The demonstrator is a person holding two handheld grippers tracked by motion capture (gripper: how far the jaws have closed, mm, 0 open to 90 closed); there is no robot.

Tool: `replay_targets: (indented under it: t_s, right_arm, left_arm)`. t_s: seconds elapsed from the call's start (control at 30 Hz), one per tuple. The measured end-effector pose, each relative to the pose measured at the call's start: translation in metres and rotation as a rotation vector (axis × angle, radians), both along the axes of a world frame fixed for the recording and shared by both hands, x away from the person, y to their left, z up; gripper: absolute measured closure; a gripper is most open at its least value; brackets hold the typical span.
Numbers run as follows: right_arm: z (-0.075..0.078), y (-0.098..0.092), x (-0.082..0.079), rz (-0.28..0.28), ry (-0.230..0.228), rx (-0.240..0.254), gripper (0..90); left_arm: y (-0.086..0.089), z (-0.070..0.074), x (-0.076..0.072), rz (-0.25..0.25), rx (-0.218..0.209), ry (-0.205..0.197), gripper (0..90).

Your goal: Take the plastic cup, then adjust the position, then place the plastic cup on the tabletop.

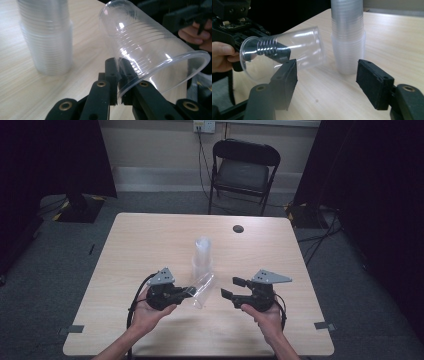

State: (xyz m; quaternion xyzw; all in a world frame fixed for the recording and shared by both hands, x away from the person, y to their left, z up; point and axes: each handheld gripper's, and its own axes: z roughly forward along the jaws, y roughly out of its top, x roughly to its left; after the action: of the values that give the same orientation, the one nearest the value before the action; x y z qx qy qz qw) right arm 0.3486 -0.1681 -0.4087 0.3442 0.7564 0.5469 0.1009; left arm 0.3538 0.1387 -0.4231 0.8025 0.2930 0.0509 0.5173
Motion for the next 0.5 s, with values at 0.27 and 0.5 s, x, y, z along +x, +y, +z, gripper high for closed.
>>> replay_targets:
  t_s: [0.27, 0.5]
  right_arm:
    - [0.0065, 0.001, -0.0039, 0.031, -0.064, -0.031, 33.1]
    - [0.0048, 0.0051, -0.0072, 0.077, -0.083, -0.066, 32.6]
  left_arm:
    - [-0.0046, 0.0003, 0.0021, -0.058, 0.067, 0.01, 86.7]
    - [-0.0079, -0.0008, 0.0058, -0.102, 0.086, 0.046, 86.6]
